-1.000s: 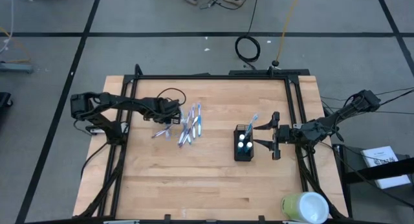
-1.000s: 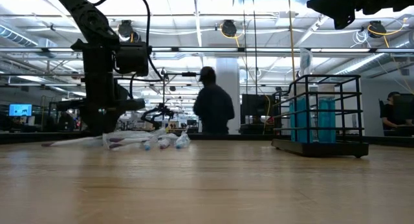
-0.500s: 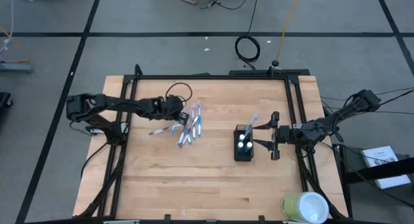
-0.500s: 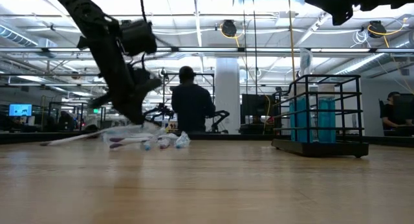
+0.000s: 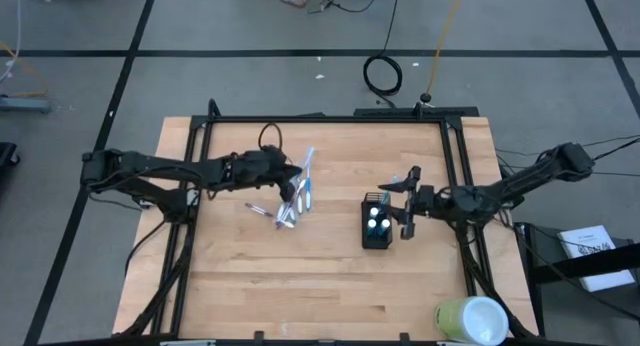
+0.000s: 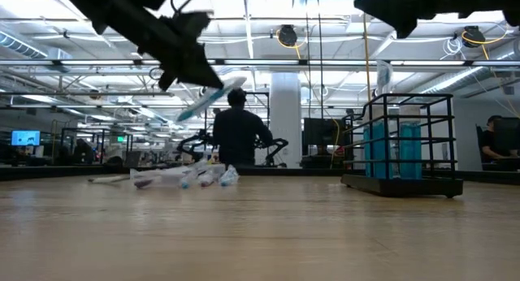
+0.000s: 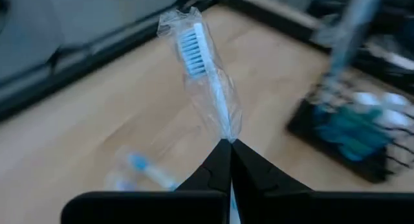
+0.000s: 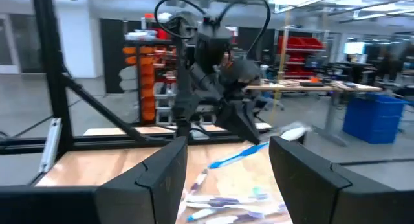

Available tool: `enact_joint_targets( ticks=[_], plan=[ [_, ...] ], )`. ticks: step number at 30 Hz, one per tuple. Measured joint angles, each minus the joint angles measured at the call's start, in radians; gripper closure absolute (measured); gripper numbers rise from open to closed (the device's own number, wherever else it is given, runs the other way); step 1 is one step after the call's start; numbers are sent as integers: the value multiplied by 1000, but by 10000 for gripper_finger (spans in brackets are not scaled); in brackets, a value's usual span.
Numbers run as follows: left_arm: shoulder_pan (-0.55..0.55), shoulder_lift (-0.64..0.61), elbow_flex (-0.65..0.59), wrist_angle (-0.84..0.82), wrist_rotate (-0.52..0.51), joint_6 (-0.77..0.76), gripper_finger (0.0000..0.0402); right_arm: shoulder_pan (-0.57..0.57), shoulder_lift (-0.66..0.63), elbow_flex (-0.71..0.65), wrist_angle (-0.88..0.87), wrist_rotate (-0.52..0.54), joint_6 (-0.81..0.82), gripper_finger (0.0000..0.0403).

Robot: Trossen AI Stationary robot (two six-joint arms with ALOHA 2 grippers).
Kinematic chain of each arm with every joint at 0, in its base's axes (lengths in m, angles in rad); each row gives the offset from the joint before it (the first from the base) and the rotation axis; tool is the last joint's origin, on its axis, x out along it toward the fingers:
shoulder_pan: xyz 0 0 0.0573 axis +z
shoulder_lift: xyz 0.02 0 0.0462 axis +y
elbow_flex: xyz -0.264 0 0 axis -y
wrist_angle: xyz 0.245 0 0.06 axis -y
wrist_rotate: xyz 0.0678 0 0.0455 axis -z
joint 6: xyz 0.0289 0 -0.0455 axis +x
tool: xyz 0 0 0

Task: Pick & Place toothbrushing station
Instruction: Put the blue toothbrush into the black organizer

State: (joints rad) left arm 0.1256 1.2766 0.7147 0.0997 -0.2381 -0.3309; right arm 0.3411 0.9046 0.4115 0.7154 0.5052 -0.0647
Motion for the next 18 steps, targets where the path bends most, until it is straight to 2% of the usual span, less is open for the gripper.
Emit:
enact_joint_targets(
  ticks=[3,8,18],
  plan=[
    [-47,0,0,105,0,106,399,-37,57,22,12,-58,16,193],
    [-118,0,0,233,0,240,399,-73,150,90,-17,-65,44,193],
    [-219,14,0,378,4,322,397,-82,301,206,18,-65,26,193]
  ],
)
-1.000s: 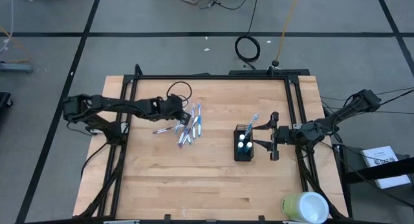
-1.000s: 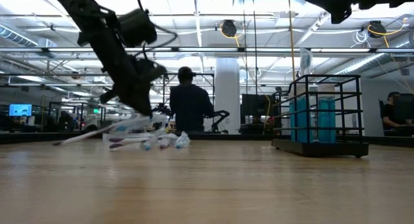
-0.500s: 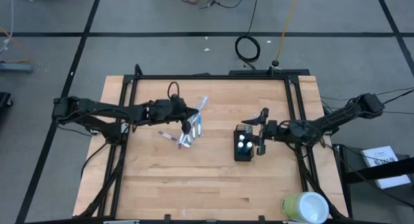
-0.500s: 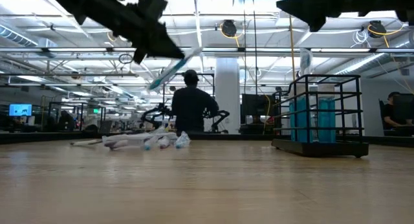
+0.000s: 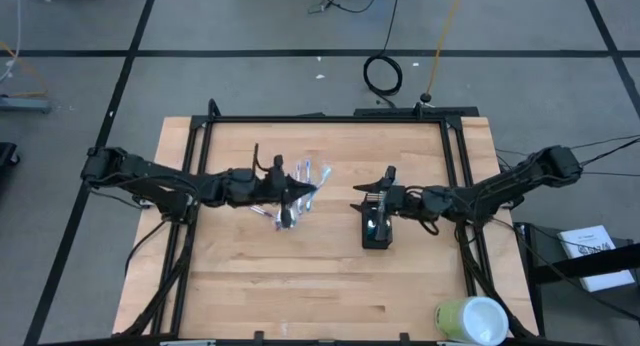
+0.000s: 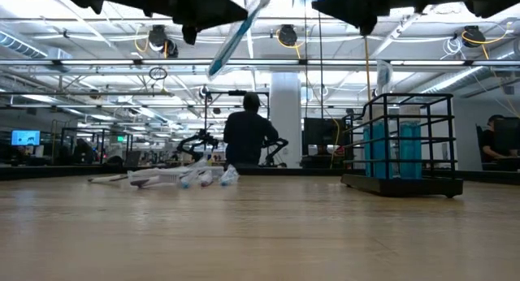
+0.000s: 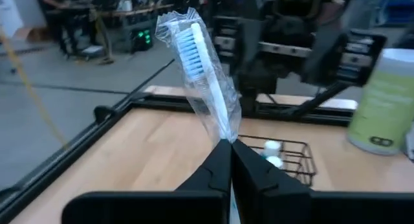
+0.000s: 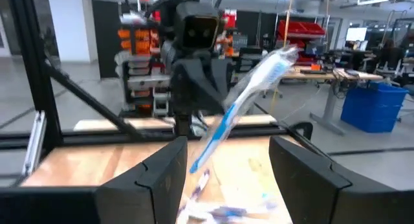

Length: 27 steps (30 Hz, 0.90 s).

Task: Pick & Place toothbrushing station
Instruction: Put the blue toothbrush into the black organizer

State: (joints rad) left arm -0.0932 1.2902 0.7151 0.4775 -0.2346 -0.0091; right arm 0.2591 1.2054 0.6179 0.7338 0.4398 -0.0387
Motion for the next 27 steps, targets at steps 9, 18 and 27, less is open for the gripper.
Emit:
enact_joint_targets(
  ticks=[9,18,27],
  plan=[
    [-68,37,3,175,22,98,398,-22,99,28,165,-50,4,193],
    [-78,111,5,266,52,102,398,-76,167,27,296,-183,97,193],
    [-77,192,68,276,54,137,397,-102,179,27,320,-267,125,193]
  ],
)
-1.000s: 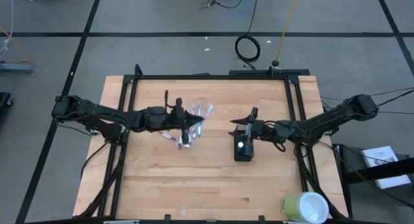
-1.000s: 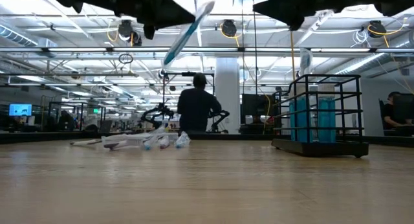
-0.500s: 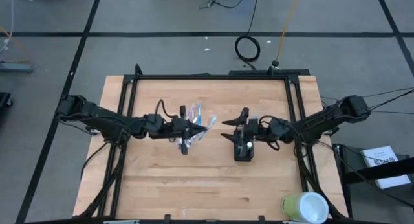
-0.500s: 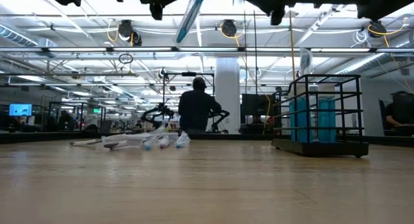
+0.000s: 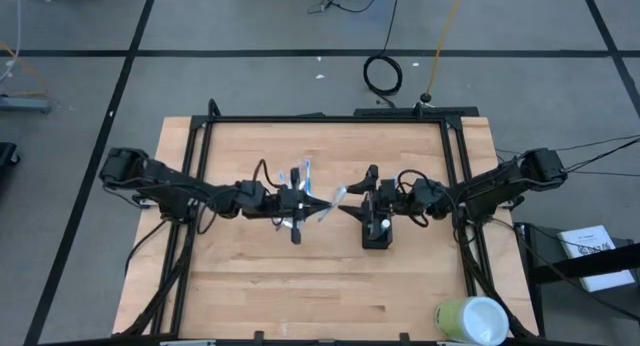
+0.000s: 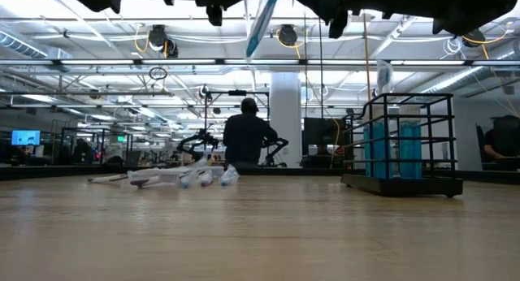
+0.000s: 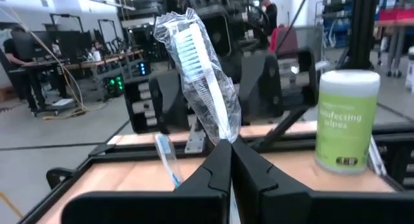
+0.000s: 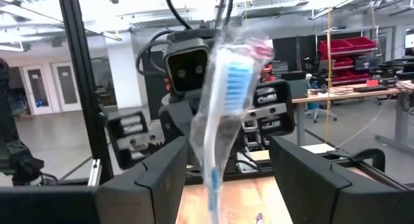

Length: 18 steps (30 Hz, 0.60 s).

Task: Pick & Place toothbrushing station
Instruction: Put the blue toothbrush into the black organizer

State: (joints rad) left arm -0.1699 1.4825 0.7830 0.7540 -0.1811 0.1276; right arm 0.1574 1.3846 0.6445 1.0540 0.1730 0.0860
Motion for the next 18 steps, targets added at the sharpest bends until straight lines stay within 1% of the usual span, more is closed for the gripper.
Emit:
enact_joint_targets(
  ticks=[13,18],
  plan=[
    [19,98,84,8,1,7,398,0,0,0,0,5,4,193],
    [19,100,93,-5,-7,26,395,0,0,0,-7,4,3,193]
  ],
)
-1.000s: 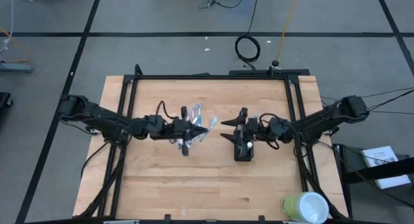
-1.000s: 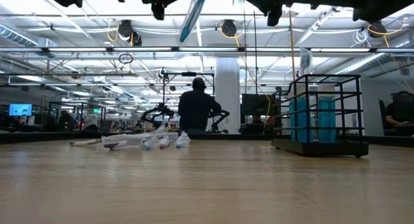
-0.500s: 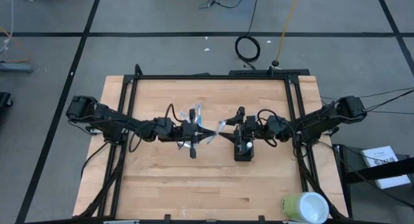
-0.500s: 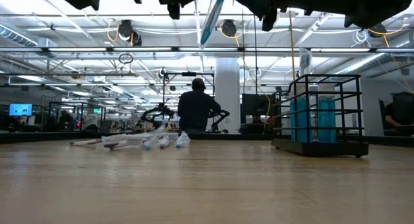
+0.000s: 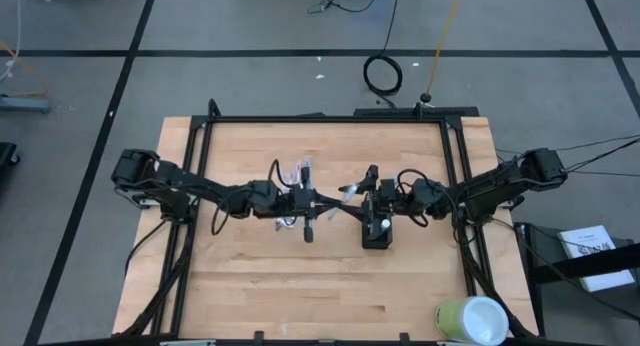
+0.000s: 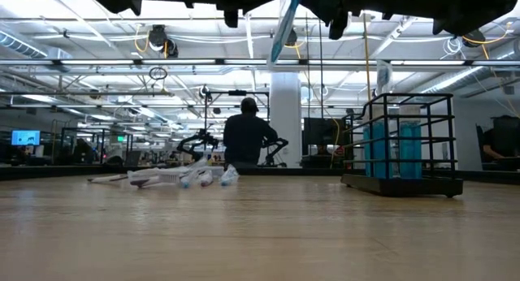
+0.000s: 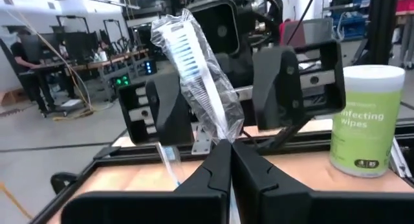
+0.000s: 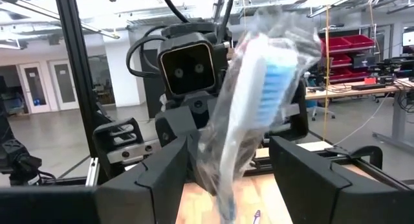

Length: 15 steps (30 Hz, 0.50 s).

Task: Pick & Place toothbrushing station
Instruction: Put the blue toothbrush into the black organizer

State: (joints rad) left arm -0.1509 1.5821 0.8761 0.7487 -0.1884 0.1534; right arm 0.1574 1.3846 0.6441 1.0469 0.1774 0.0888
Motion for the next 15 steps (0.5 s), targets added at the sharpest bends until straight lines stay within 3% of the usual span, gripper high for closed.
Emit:
enact_joint_targets(
  ticks=[6,15],
  plan=[
    [0,-9,0,-20,-25,9,397,0,0,0,-4,0,-26,217],
    [0,-9,0,-23,-25,8,394,-2,0,0,-3,-49,-50,312]
  ],
)
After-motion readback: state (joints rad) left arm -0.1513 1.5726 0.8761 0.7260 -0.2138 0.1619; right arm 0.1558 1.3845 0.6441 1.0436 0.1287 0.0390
